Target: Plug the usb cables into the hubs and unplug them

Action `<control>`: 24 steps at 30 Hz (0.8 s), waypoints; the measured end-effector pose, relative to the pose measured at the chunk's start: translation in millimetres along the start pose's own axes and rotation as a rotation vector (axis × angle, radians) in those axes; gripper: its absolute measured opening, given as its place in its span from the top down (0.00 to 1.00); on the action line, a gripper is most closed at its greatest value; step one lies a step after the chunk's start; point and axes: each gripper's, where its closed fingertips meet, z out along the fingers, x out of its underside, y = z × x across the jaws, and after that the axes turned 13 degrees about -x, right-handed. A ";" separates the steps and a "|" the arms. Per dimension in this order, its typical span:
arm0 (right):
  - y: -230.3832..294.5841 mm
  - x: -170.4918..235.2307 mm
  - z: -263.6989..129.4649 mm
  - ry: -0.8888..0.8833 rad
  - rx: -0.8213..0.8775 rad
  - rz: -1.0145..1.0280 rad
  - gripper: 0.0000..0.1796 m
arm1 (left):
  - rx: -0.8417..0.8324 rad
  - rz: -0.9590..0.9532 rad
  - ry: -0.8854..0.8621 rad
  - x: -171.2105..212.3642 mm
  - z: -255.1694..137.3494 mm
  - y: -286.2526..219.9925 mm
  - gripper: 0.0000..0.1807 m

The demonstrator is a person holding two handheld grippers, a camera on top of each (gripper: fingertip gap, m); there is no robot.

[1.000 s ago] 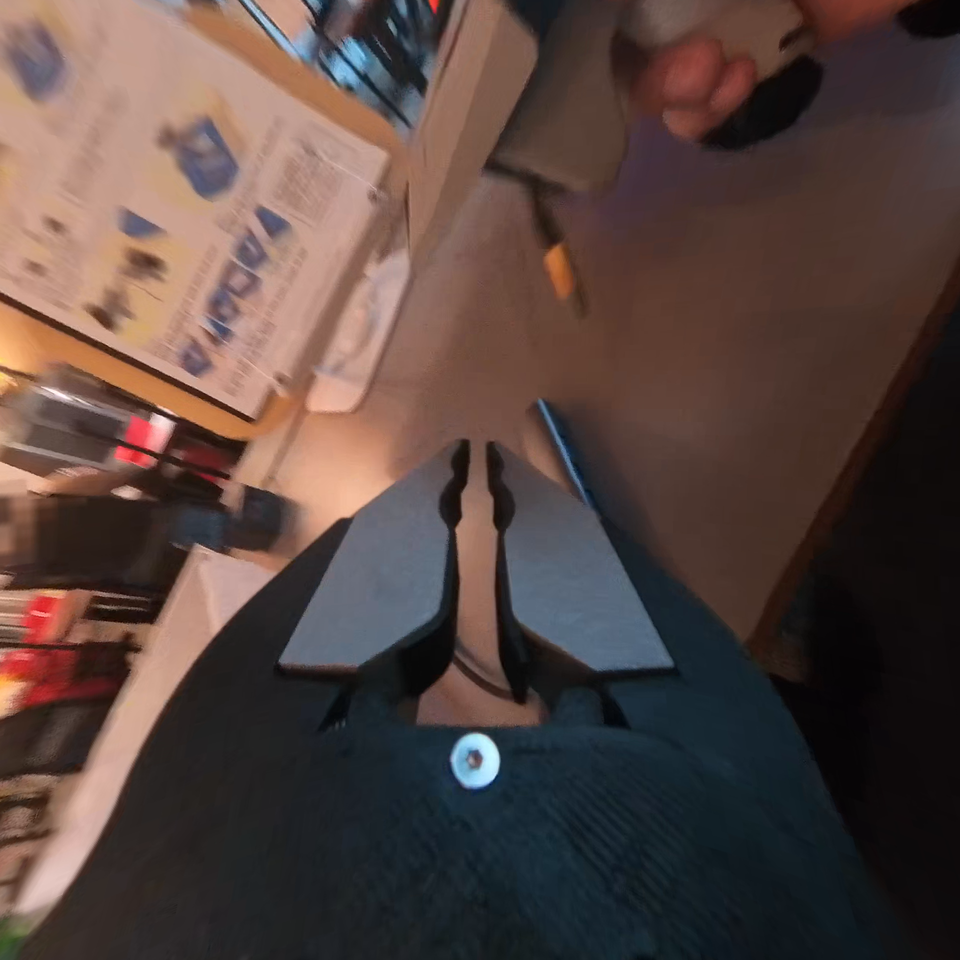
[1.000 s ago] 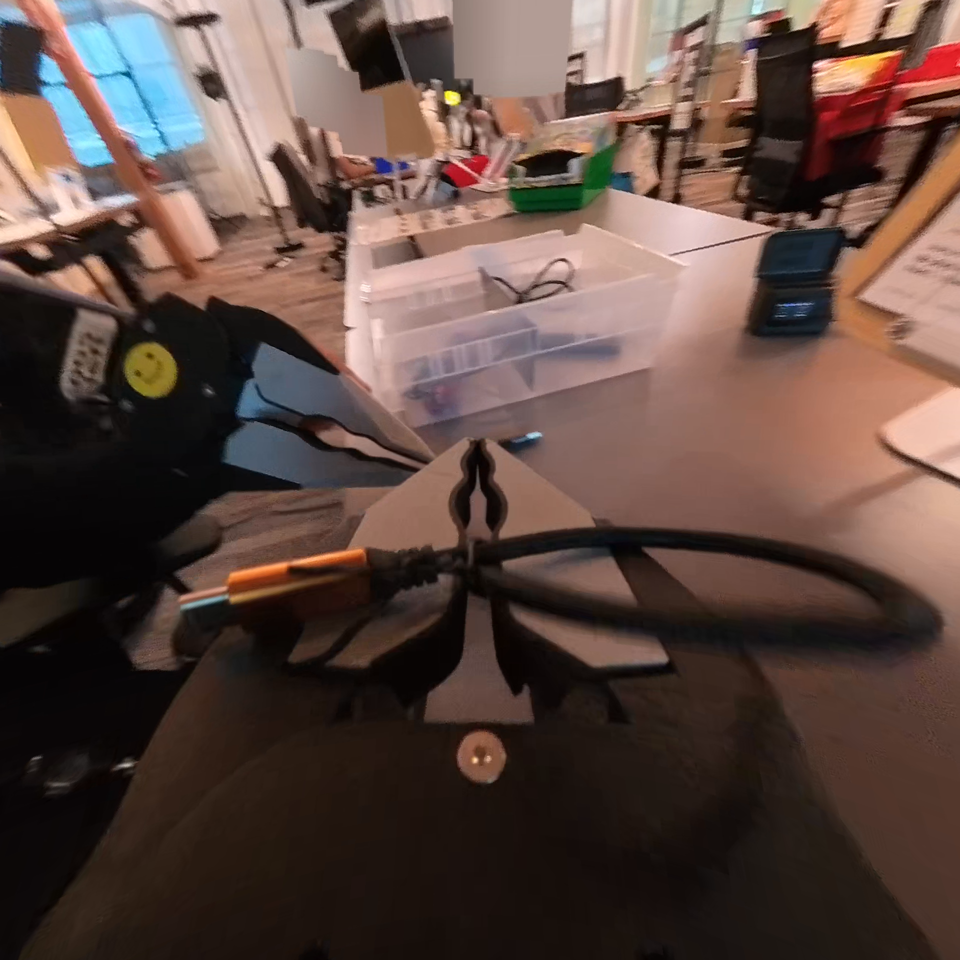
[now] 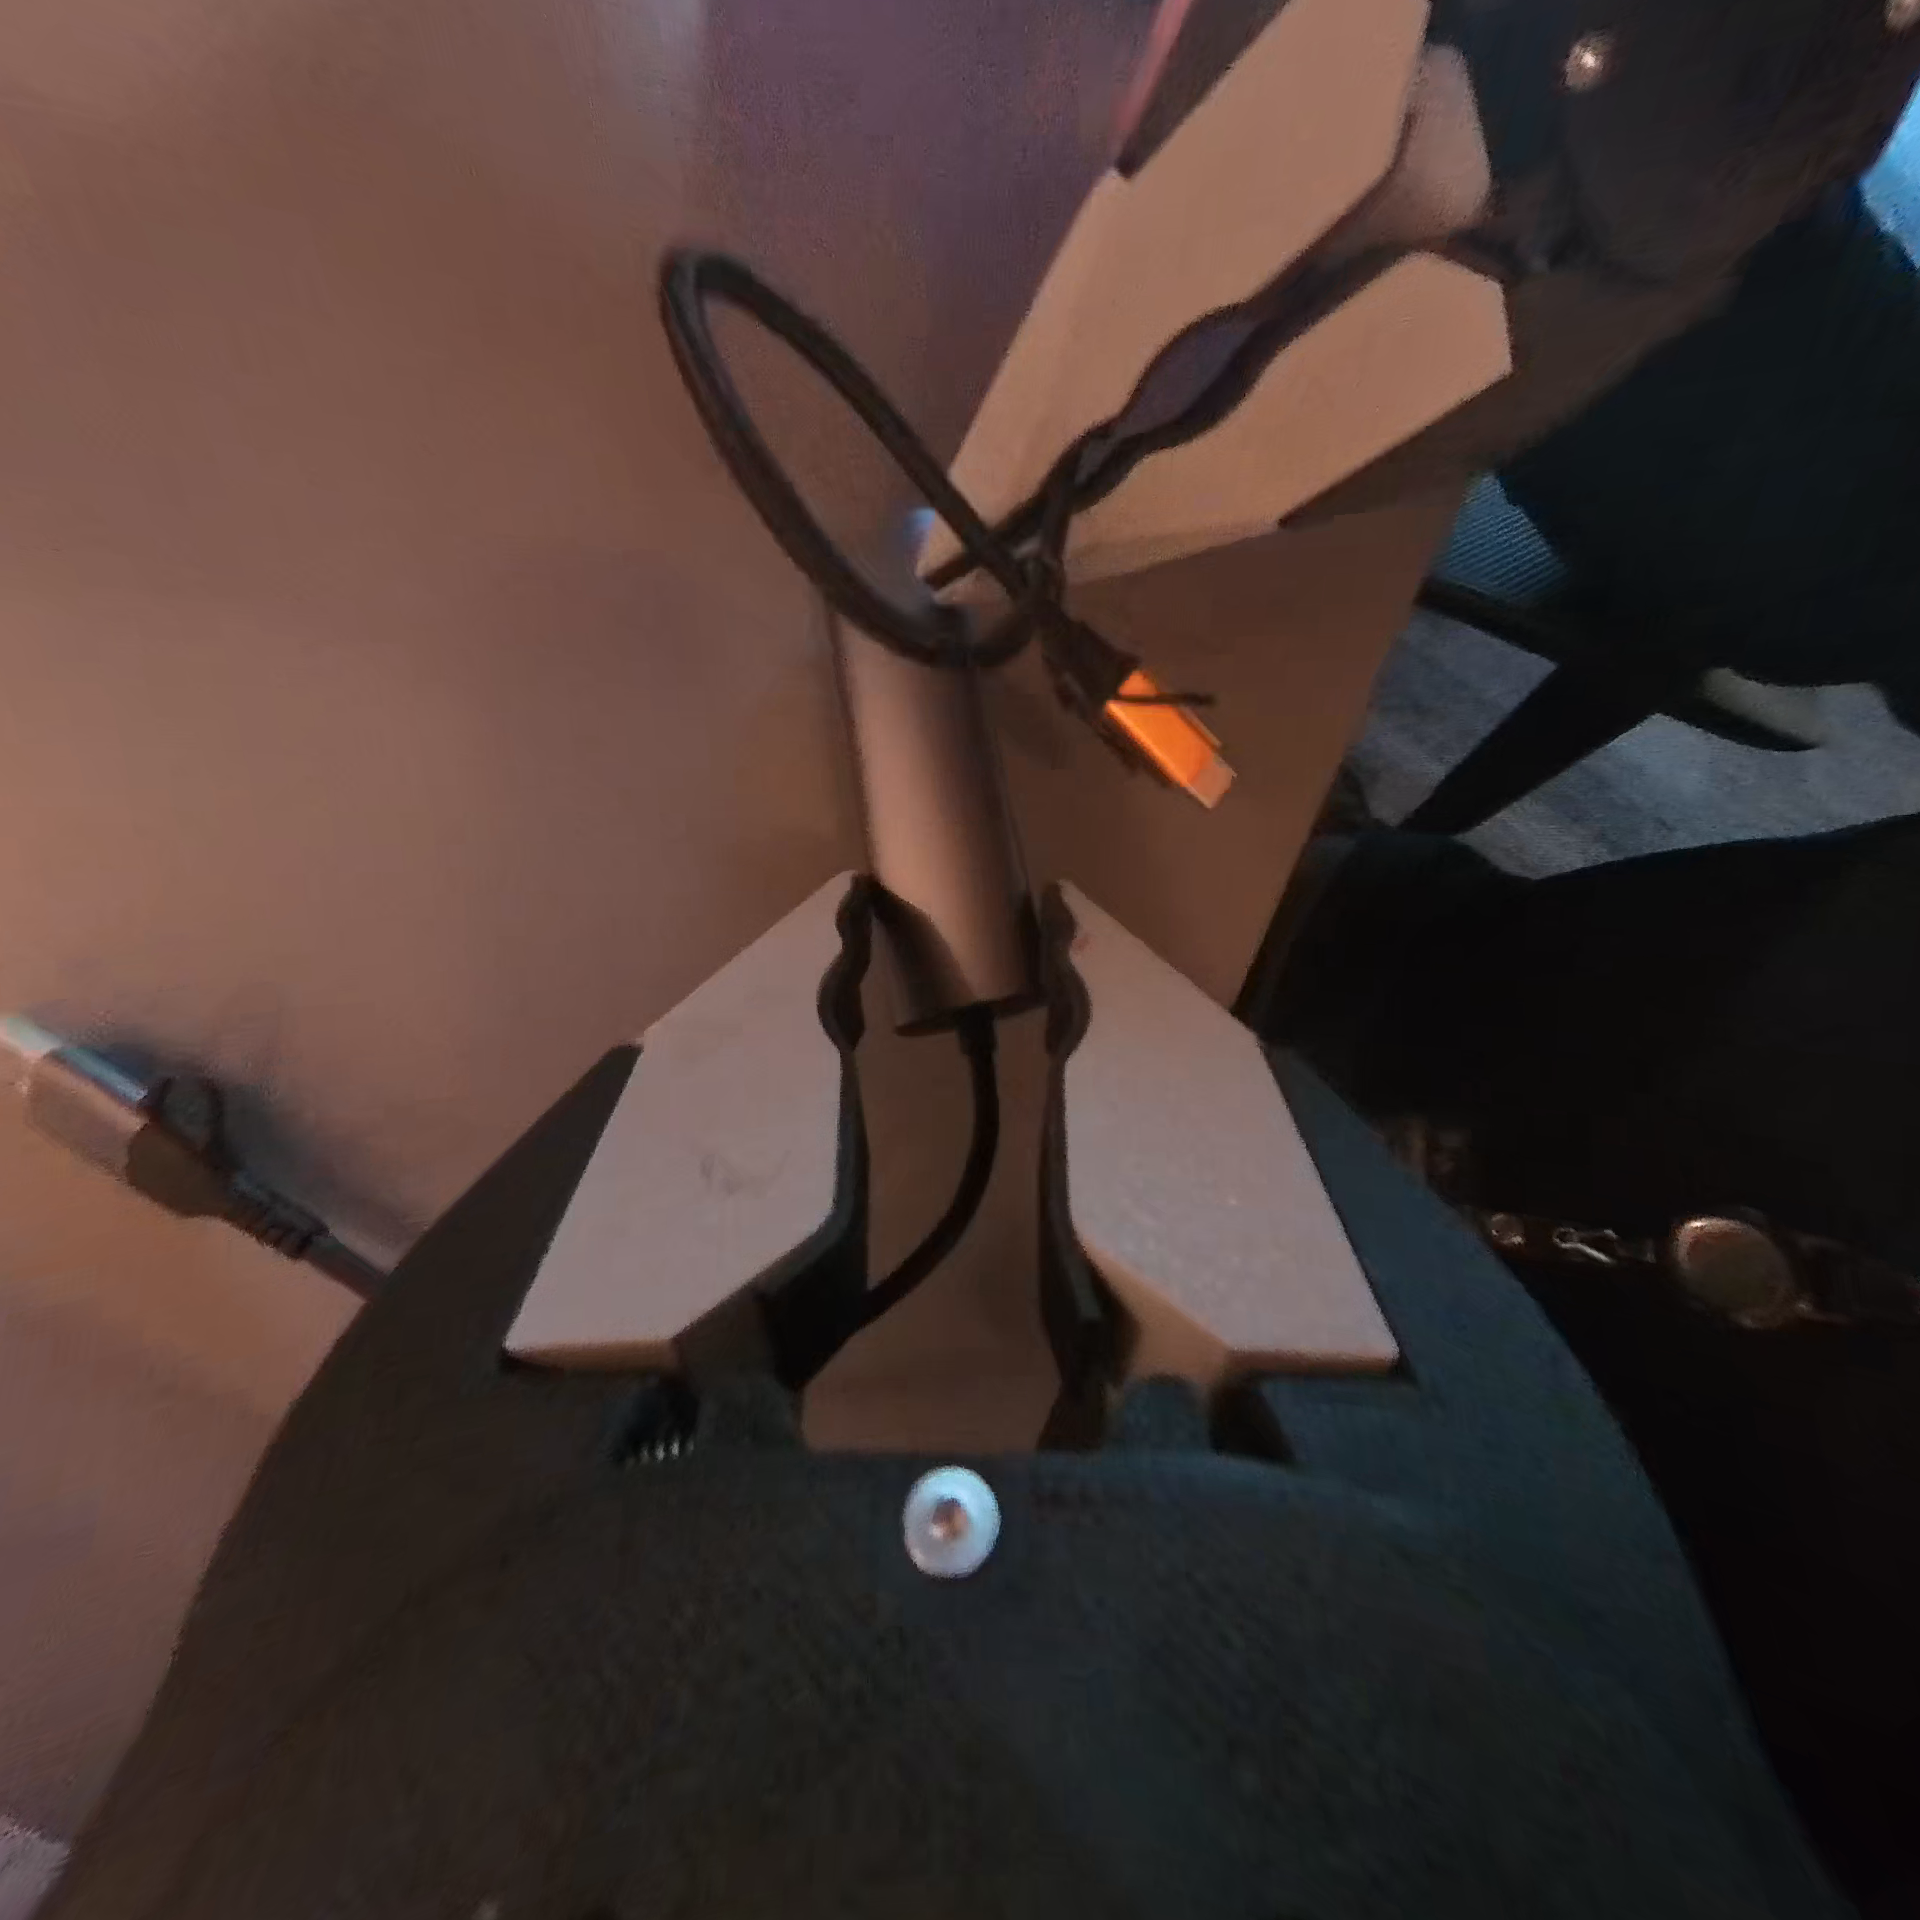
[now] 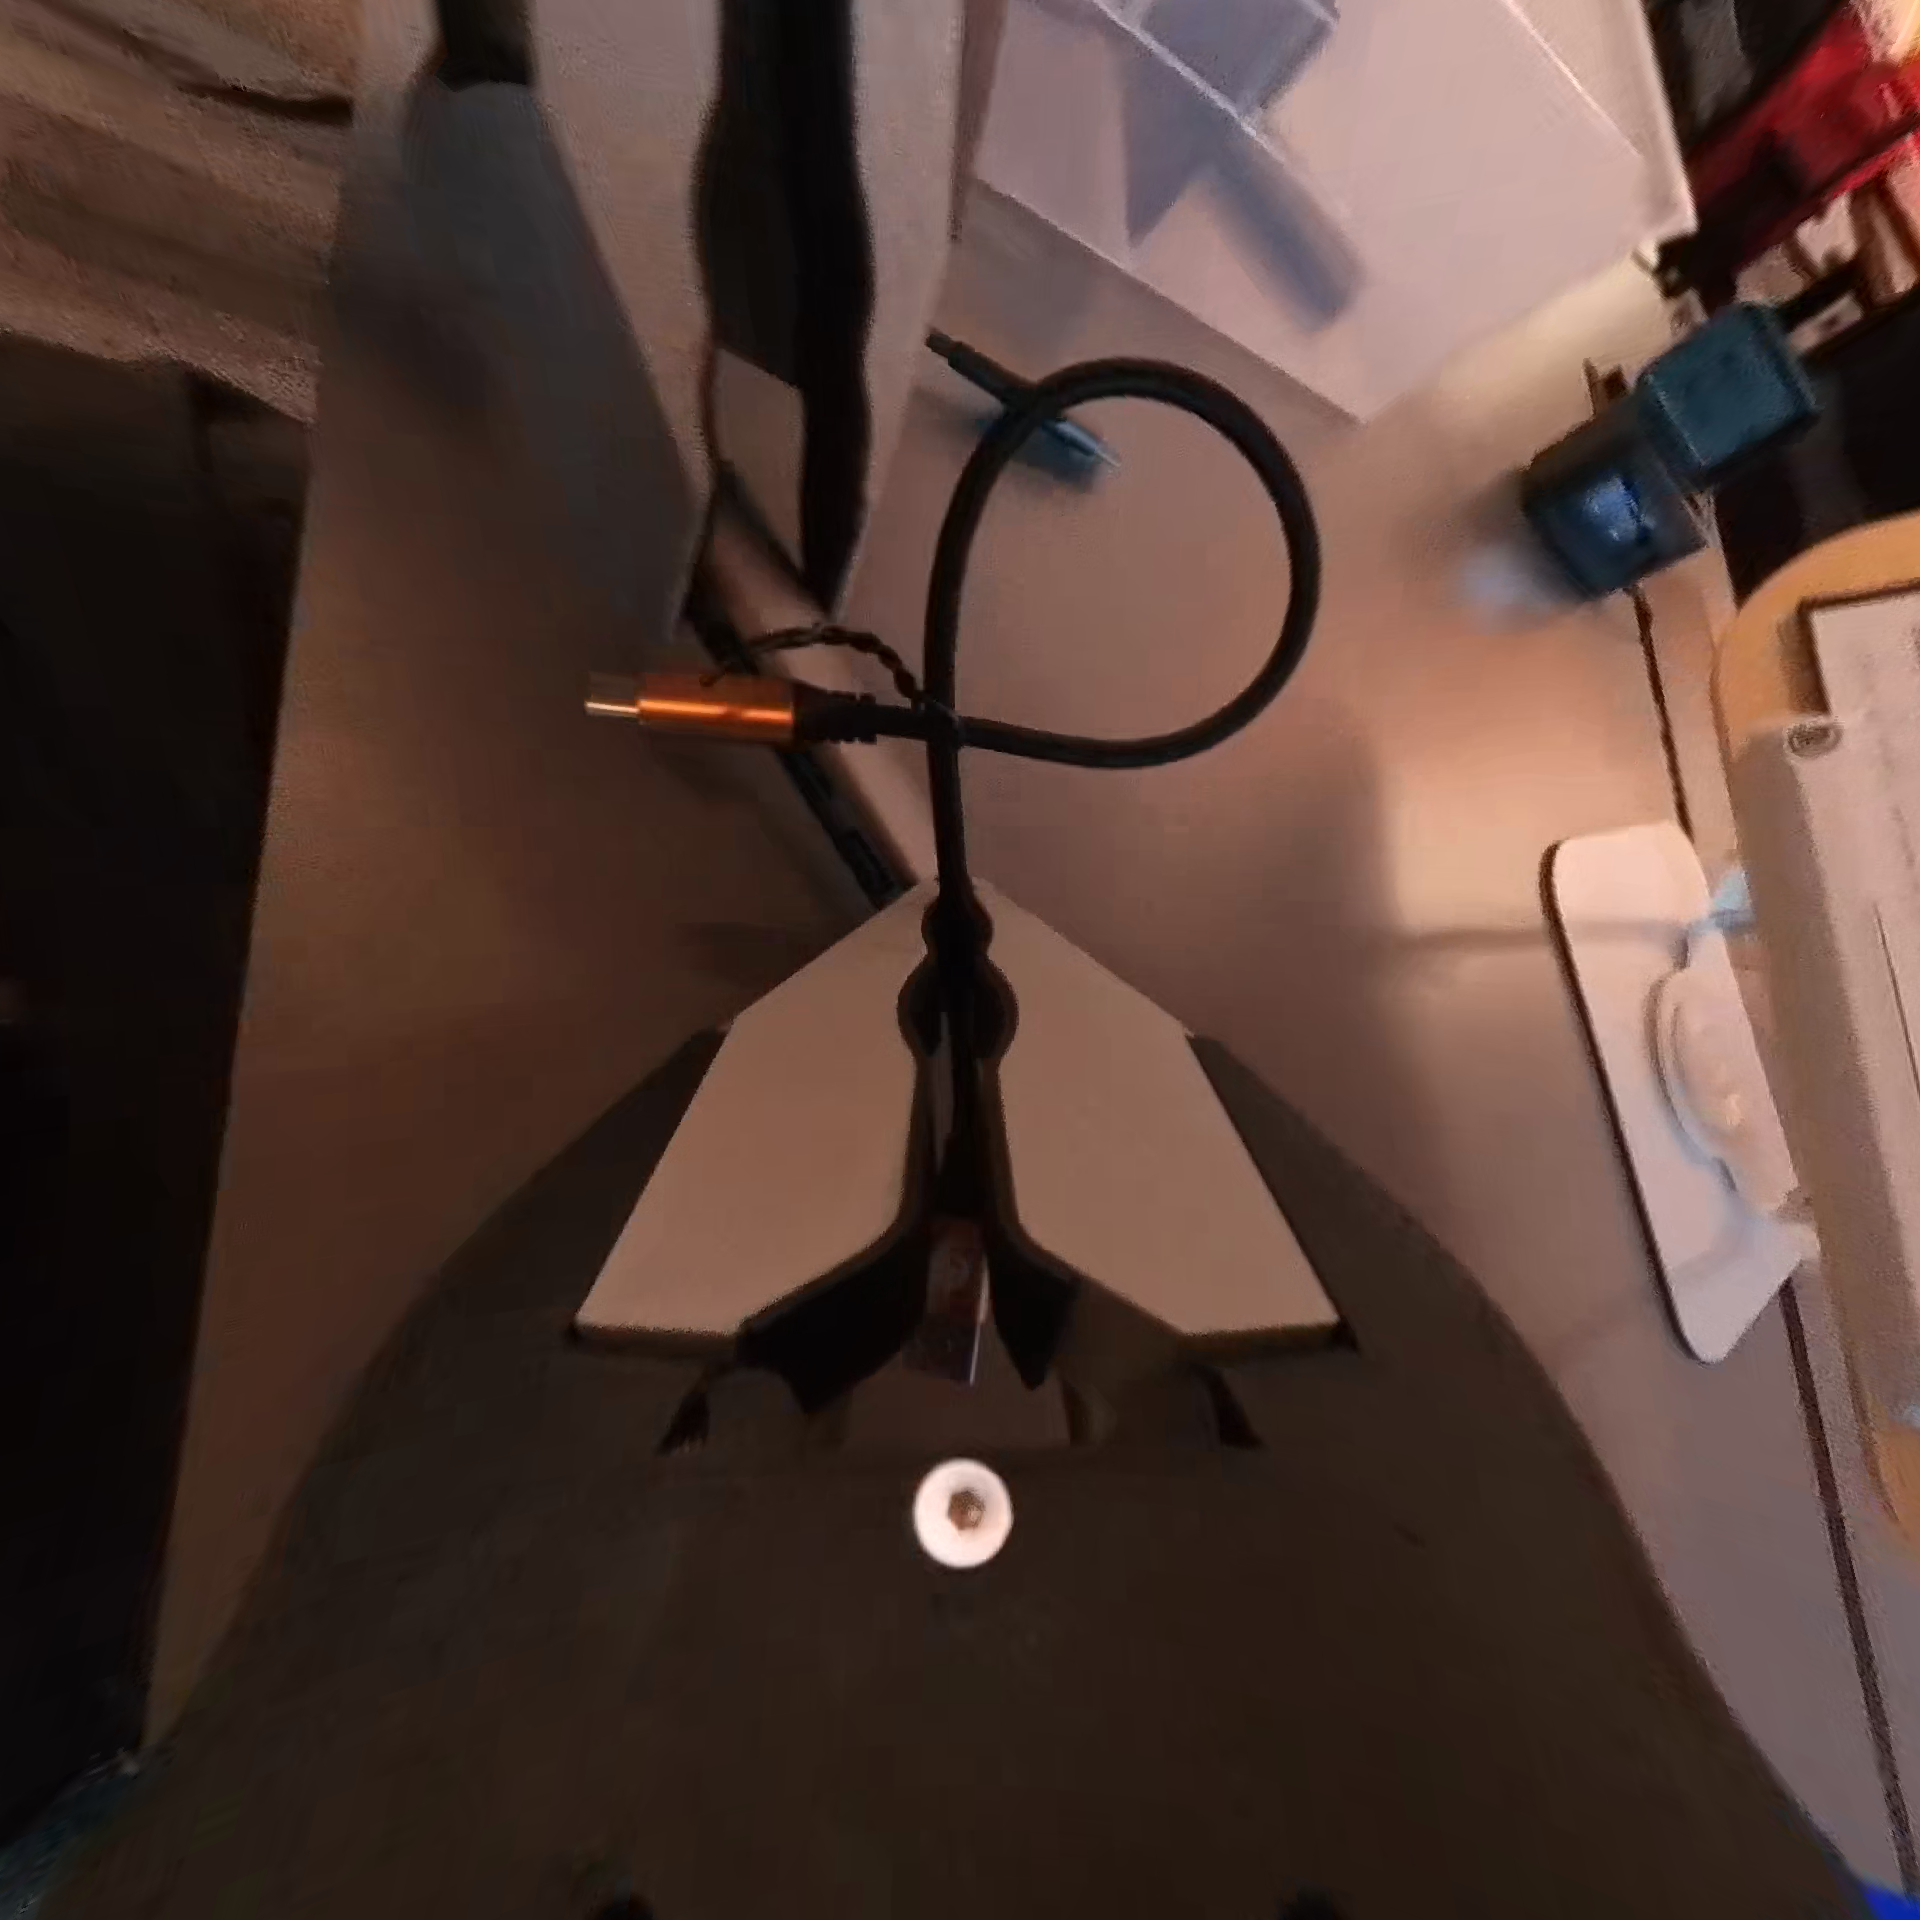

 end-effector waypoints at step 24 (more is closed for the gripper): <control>23.7 -3.1 -10.6 0.029 -0.088 -0.075 0.83 | 0.059 -0.049 -0.026 -3.2 -4.9 -2.0 0.84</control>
